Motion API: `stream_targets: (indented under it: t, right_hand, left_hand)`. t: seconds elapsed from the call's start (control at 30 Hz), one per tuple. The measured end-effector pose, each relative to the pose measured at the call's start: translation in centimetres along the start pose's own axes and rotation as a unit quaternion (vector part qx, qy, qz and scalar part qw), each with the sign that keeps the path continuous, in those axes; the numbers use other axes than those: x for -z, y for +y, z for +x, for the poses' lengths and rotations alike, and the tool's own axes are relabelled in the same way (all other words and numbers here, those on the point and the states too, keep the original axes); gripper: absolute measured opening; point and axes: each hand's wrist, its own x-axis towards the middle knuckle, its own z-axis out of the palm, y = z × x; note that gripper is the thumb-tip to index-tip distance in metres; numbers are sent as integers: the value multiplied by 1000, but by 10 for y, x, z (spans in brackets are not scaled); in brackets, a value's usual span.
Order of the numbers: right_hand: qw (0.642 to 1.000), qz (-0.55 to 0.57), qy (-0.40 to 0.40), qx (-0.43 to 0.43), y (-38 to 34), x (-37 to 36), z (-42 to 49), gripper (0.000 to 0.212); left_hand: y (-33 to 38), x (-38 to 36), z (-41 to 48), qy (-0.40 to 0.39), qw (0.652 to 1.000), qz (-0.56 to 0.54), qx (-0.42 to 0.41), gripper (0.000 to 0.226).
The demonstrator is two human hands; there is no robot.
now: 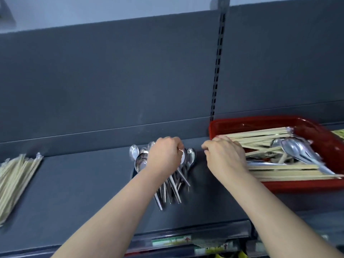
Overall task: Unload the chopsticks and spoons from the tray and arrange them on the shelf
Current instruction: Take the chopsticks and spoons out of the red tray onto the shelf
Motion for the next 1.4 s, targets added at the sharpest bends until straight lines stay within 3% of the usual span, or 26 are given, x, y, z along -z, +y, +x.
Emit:
stream_targets:
  t: [0.27,0.5,0.73,0.83,0.97,1.07,1.17,1.33,1.4]
  right_hand:
    - [995,-10,-18,-102,109,20,-26,26]
    - [987,0,-42,-158,197,27,-32,26]
    - [975,129,-61,-172,219,14,-39,21]
    - [974,150,-46,-163,221,16,-41,19]
    - [971,176,-31,-157,223,19,-42,11]
    - [970,154,-132,-130,222,24,-39,5]
    - [964,96,-230,-91,217,27,-32,14]
    - [959,32,-279,-40,213,28,-24,16]
    - [966,4,-253,-51,213,24,-20,16]
  left_hand:
    - [106,-23,18,-28,991,-18,-127,18]
    - [177,-59,26,-167,975,7,-146,15]
    - [199,-88,32,-211,965,97,-120,17]
    - [196,-93,33,-193,969,95,-119,12]
    - [193,-93,37,-105,991,29,-81,12]
    - [193,-88,39,-47,997,-62,-28,14]
    - [189,-88,37,-34,993,-109,-10,11]
    - [184,-82,37,0,982,-190,-4,8]
    - [182,-78,38,5,977,-211,4,8]
